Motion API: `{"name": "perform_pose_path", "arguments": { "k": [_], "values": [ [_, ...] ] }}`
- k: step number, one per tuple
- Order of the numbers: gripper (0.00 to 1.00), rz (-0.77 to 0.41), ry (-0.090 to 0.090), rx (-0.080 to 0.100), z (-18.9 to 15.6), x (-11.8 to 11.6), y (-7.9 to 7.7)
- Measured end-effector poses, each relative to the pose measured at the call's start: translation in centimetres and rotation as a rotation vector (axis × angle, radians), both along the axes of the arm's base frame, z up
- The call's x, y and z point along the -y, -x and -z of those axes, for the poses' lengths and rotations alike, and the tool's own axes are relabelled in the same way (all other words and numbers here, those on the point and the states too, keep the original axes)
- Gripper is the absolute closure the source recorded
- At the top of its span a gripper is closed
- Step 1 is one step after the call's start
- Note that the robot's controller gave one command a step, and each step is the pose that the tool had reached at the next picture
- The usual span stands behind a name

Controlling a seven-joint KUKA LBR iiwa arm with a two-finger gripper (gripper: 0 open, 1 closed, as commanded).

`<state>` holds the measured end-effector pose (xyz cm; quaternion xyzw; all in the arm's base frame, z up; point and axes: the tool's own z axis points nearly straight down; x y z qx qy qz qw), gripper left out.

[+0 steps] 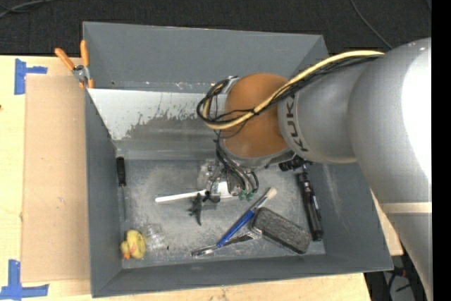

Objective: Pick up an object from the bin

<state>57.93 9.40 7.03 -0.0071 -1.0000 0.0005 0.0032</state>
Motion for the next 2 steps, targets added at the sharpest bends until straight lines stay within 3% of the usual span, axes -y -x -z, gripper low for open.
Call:
{"name": "perform_pose_path", "arguments": {
  "k": [2],
  "values": [
    [1.0, 0.004, -0.001, -0.001, -0.59, 0.03, 0.02]
  ]
}}
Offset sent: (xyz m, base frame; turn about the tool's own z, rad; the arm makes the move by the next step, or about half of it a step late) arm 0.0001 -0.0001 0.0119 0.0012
